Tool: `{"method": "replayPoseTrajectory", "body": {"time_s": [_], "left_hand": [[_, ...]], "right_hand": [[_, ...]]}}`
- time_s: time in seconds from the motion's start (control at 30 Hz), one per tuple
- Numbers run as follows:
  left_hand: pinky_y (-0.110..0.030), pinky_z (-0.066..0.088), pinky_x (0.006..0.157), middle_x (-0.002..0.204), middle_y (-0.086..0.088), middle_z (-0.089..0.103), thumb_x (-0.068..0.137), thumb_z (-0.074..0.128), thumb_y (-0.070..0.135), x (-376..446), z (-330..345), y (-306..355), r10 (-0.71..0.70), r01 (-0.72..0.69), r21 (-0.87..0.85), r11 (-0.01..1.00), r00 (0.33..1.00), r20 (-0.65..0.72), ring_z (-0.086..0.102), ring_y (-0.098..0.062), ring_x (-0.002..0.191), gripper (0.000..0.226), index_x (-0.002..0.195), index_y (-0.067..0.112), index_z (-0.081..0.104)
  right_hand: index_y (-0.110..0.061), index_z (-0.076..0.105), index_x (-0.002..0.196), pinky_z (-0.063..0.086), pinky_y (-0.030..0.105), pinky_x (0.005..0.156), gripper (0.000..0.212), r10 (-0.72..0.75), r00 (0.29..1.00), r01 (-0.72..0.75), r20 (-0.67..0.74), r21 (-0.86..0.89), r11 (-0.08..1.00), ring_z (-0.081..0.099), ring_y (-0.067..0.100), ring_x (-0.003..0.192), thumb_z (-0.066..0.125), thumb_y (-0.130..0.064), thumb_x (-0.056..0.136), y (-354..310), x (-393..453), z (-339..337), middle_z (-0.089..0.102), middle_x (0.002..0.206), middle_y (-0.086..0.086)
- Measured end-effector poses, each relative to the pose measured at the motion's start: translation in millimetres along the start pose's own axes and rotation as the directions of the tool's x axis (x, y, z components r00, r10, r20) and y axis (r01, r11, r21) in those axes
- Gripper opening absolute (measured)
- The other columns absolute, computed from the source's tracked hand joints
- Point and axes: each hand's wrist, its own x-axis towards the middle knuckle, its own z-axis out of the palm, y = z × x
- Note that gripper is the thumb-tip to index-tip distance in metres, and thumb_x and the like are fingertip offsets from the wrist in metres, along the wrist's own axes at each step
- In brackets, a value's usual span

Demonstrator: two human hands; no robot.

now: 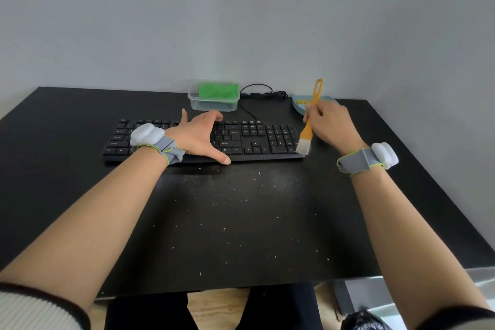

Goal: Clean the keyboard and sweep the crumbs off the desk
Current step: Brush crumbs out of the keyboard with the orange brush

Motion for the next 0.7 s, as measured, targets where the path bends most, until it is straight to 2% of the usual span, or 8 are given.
{"method": "replayPoseTrajectory", "body": {"time_s": [0.1, 0.2, 0.3, 0.37, 0.43, 0.5, 0.6, 0.7], "left_hand": [[-0.060, -0.015, 0.116, 0.155, 0.003, 0.033, 0.059, 0.081, 0.068, 0.1, 0.1, 0.1, -0.001, 0.001, 0.001, 1.000, 1.000, 0.003, 0.030, -0.019, 0.144, 0.118, 0.148, 0.018, 0.022], [-0.060, -0.015, 0.116, 0.154, 0.004, 0.033, 0.058, 0.081, 0.068, 0.2, -0.1, 0.1, 0.001, -0.001, 0.002, 1.000, 1.000, 0.006, 0.030, -0.019, 0.144, 0.118, 0.148, 0.018, 0.023], [-0.060, -0.016, 0.115, 0.154, 0.005, 0.034, 0.057, 0.082, 0.068, -0.7, -0.8, 0.0, 0.004, -0.004, -0.004, 1.000, 1.000, 0.005, 0.031, -0.018, 0.144, 0.118, 0.148, 0.020, 0.023], [-0.061, -0.016, 0.115, 0.154, 0.005, 0.034, 0.057, 0.082, 0.068, -1.0, -1.4, 0.2, 0.002, -0.002, -0.001, 1.000, 1.000, 0.007, 0.030, -0.018, 0.144, 0.118, 0.148, 0.020, 0.023], [-0.060, -0.016, 0.116, 0.154, 0.005, 0.033, 0.057, 0.082, 0.068, -0.5, -1.0, 0.1, -0.005, 0.005, 0.001, 1.000, 1.000, 0.006, 0.030, -0.018, 0.144, 0.118, 0.148, 0.019, 0.023], [-0.060, -0.016, 0.116, 0.154, 0.005, 0.034, 0.057, 0.081, 0.069, -0.6, -0.8, 0.1, -0.007, 0.007, 0.006, 1.000, 1.000, 0.008, 0.030, -0.019, 0.144, 0.119, 0.148, 0.019, 0.023], [-0.060, -0.015, 0.116, 0.154, 0.004, 0.033, 0.057, 0.081, 0.069, 0.4, -0.8, 1.7, -0.003, 0.003, 0.010, 1.000, 1.000, 0.014, 0.030, -0.019, 0.144, 0.119, 0.148, 0.019, 0.023], [-0.060, -0.015, 0.116, 0.155, 0.003, 0.033, 0.059, 0.082, 0.066, -0.7, -2.2, 2.9, -0.005, 0.005, 0.007, 1.000, 1.000, 0.013, 0.030, -0.019, 0.144, 0.117, 0.148, 0.018, 0.023]], "right_hand": [[-0.004, 0.070, 0.087, 0.043, 0.033, 0.082, 0.037, 0.001, 0.998, 0.000, -0.063, 0.017, 1.000, 0.059, 0.029, 0.083, 0.042, -0.021, 0.103, -0.8, 4.9, -0.9, 0.068, 0.086, 0.013], [-0.002, 0.068, 0.089, 0.049, 0.042, 0.087, 0.039, 0.031, 0.999, -0.029, 0.043, -0.056, 0.998, 0.063, 0.034, 0.088, 0.040, -0.025, 0.104, 0.6, 3.2, 15.7, 0.069, 0.088, 0.016], [-0.002, 0.070, 0.086, 0.043, 0.032, 0.080, 0.040, 0.083, 0.988, -0.074, 0.132, -0.071, 0.995, 0.060, 0.031, 0.087, 0.040, -0.024, 0.103, 3.4, 5.8, 11.5, 0.064, 0.079, 0.007], [-0.009, 0.071, 0.082, 0.037, 0.027, 0.078, 0.037, 0.096, 0.992, -0.094, 0.078, -0.020, 0.995, 0.056, 0.025, 0.084, 0.041, -0.020, 0.101, 1.7, 6.5, 0.6, 0.060, 0.074, 0.001], [-0.009, 0.071, 0.083, 0.042, 0.031, 0.082, 0.036, 0.074, 0.997, -0.075, 0.023, 0.023, 0.997, 0.057, 0.025, 0.084, 0.041, -0.018, 0.101, 0.8, 6.1, -1.3, 0.062, 0.079, 0.004], [-0.007, 0.071, 0.082, 0.047, 0.036, 0.086, 0.039, 0.060, 0.995, -0.061, 0.073, 0.001, 0.998, 0.059, 0.025, 0.081, 0.041, -0.020, 0.103, -0.4, 3.6, 6.3, 0.062, 0.074, 0.004], [-0.009, 0.072, 0.080, 0.048, 0.030, 0.071, 0.044, 0.086, 0.982, -0.080, 0.170, -0.040, 0.996, 0.057, 0.020, 0.068, 0.040, -0.026, 0.104, 3.1, 0.8, 9.9, 0.059, 0.065, -0.002], [-0.009, 0.071, 0.084, 0.044, 0.029, 0.069, 0.040, 0.108, 0.992, -0.111, 0.071, 0.046, 0.993, 0.055, 0.017, 0.066, 0.040, -0.024, 0.104, 0.4, 4.0, 2.2, 0.058, 0.066, -0.003]]}}
